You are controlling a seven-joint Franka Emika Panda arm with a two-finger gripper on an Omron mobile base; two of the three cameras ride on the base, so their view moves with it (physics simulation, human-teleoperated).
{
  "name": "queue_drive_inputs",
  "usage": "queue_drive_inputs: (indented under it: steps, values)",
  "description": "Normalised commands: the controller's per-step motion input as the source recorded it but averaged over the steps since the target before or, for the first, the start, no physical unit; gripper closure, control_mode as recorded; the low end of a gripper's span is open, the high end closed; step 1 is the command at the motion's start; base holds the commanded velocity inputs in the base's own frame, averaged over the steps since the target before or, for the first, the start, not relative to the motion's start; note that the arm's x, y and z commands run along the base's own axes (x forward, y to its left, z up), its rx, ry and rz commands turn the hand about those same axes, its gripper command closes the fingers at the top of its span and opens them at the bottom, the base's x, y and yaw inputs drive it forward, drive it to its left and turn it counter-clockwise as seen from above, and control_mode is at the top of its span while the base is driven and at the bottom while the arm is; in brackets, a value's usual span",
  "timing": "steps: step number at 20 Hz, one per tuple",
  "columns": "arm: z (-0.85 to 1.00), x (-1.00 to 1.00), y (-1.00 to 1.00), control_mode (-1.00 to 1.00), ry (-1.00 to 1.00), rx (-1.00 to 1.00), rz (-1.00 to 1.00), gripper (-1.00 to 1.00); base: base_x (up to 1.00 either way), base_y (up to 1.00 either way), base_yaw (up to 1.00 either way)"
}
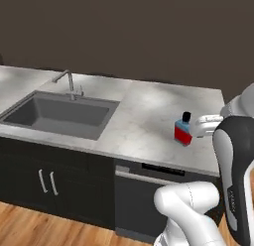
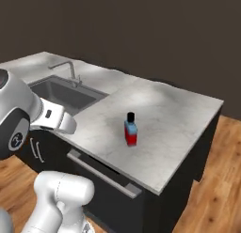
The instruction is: Place the liquor on the top shelf of the fridge to keep it out of children's reach, and place the kiwi and avocado on lower shelves for easy access.
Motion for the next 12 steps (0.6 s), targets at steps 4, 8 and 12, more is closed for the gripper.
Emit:
queue_drive_inputs:
  steps: [4,8,12]
  values:
    - [0.00,0.00,0.00,1.00,0.00,0.00,0.00,-1.00,0.26,0.59,-0.51]
    - [-0.03,0.02,0.05,-1.00,-0.01,-0.01,-0.10,-1.00,0.09,0.30,-0.35]
    - [-0.08,0.12,0.01,-1.00,-0.02,-0.01,-0.32,-1.00,0.00,0.00,0.00]
